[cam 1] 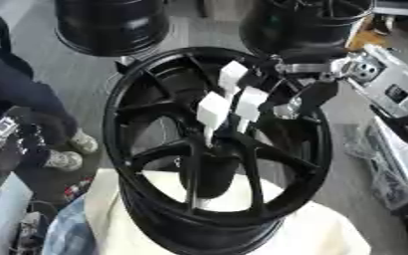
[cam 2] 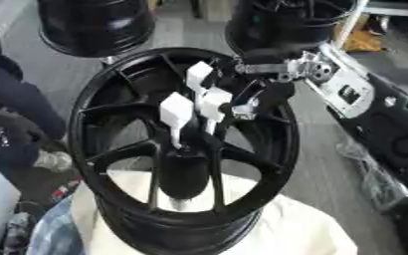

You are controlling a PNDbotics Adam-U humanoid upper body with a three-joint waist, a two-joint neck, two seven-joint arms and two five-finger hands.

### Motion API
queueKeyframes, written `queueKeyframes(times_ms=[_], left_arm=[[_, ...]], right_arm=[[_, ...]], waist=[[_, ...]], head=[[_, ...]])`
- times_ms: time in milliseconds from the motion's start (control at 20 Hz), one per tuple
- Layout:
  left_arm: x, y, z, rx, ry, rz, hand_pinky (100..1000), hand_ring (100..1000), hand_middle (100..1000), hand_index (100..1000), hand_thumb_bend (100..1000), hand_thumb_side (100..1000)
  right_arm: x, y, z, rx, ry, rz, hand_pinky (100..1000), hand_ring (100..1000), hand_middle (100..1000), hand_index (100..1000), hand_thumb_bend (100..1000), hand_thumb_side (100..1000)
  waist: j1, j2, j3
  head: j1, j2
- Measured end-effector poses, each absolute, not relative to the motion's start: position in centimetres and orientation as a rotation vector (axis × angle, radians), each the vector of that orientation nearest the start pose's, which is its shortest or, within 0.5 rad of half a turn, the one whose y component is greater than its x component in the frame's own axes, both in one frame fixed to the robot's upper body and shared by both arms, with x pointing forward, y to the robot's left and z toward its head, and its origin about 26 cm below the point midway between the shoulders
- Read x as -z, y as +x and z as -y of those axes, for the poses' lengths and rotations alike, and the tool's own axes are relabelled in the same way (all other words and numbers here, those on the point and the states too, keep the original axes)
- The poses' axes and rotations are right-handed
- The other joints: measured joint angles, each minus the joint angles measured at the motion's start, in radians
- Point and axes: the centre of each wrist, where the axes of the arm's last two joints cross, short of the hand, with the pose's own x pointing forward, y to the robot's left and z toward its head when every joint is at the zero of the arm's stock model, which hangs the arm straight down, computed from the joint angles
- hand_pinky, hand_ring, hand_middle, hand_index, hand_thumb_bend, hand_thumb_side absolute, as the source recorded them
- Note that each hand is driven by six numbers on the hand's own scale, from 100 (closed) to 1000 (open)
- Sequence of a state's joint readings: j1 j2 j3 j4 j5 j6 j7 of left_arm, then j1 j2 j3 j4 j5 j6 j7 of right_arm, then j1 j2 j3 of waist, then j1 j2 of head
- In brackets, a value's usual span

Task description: Pull the pin out of the wheel hub.

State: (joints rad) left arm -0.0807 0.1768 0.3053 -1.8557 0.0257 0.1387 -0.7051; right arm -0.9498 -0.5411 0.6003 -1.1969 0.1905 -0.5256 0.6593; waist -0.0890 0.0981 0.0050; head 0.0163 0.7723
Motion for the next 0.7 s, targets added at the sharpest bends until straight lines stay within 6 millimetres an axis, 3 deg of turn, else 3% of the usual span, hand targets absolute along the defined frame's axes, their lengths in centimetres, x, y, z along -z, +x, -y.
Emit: queueKeyframes(times_ms=[200, 700], left_arm=[[-10.67, 27.54, -34.43, 0.541, -0.159, 1.717, 725, 661, 612, 703, 100, 901], [-10.73, 27.59, -34.41, 0.542, -0.159, 1.719, 726, 664, 612, 703, 100, 901]], right_arm=[[-19.77, 44.26, 19.51, 2.807, 0.014, -2.234, 818, 825, 792, 907, 159, 606], [-19.1, 44.51, 19.5, 2.848, 0.046, -2.197, 810, 816, 785, 901, 140, 397]], waist=[[0.0, 0.0, 0.0], [0.0, 0.002, 0.003]], head=[[0.0, 0.0], [0.0, 0.0]])
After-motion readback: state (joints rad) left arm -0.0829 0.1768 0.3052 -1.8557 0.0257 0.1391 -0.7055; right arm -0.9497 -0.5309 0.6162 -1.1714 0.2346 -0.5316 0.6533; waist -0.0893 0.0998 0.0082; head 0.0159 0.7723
